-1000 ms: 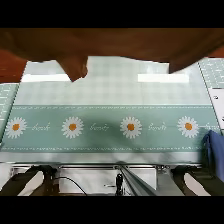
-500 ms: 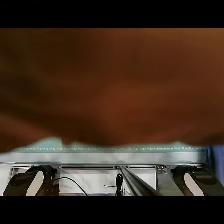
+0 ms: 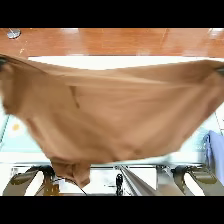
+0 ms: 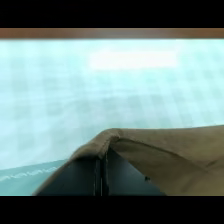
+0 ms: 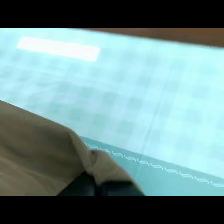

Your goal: Fold the shirts.

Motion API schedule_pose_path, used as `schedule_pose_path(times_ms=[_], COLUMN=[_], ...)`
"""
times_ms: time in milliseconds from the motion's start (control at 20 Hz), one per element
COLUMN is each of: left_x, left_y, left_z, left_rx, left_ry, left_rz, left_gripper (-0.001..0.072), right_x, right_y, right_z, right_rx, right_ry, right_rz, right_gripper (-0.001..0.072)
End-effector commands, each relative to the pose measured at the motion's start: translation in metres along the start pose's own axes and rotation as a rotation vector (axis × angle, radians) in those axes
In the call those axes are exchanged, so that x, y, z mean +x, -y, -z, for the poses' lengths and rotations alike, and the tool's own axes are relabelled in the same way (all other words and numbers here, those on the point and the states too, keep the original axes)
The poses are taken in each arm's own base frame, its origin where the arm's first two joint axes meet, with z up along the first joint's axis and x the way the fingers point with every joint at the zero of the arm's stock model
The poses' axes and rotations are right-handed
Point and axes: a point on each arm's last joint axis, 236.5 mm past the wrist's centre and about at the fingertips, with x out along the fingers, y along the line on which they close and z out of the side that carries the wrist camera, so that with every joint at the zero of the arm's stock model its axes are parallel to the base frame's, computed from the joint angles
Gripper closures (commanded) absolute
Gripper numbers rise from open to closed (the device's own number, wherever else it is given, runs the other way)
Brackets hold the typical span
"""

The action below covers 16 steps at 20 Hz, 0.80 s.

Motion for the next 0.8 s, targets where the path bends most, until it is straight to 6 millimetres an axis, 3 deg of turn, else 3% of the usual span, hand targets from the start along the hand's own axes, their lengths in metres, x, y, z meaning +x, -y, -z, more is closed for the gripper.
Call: schedule_pose_path(times_ms=[0, 150, 300, 400, 550, 600, 650, 700, 750], left_x=[0.085, 0.15, 0.205, 0.235, 0.259, 0.263, 0.264, 0.264, 0.26], left_y=[-0.036, -0.064, -0.08, -0.085, -0.088, -0.086, -0.085, -0.086, -0.09], left_z=[0.021, 0.024, 0.026, 0.024, 0.019, 0.019, 0.02, 0.022, 0.026], left_rx=[-0.145, -0.216, -0.279, -0.319, -0.343, -0.345, -0.343, -0.34, -0.327], left_ry=[-0.021, -0.043, -0.061, -0.066, -0.034, -0.03, -0.035, -0.042, -0.066], left_rz=[0.044, 0.021, 0.018, 0.029, 0.026, 0.028, 0.029, 0.027, 0.02], left_gripper=[0.0686, 0.0686, 0.0685, 0.0685, 0.0683, 0.0617, 0.035, 0.0008, -0.0001], right_x=[0.093, 0.172, 0.247, 0.289, 0.334, 0.342, 0.345, 0.343, 0.334], right_y=[0.052, 0.092, 0.113, 0.123, 0.135, 0.139, 0.141, 0.144, 0.149], right_z=[0.009, 0.001, 0.002, -0.007, -0.017, -0.018, -0.02, -0.021, -0.02], right_rx=[0.1, 0.203, 0.32, 0.408, 0.593, 0.644, 0.682, 0.703, 0.707], right_ry=[-0.07, -0.095, -0.147, -0.139, -0.136, -0.14, -0.145, -0.152, -0.167], right_rz=[0.036, 0.047, -0.001, -0.043, -0.109, -0.133, -0.16, -0.183, -0.19], right_gripper=[0.0692, 0.0691, 0.0691, 0.069, 0.0662, 0.0458, 0.0198, 0.0081, 0.0081])
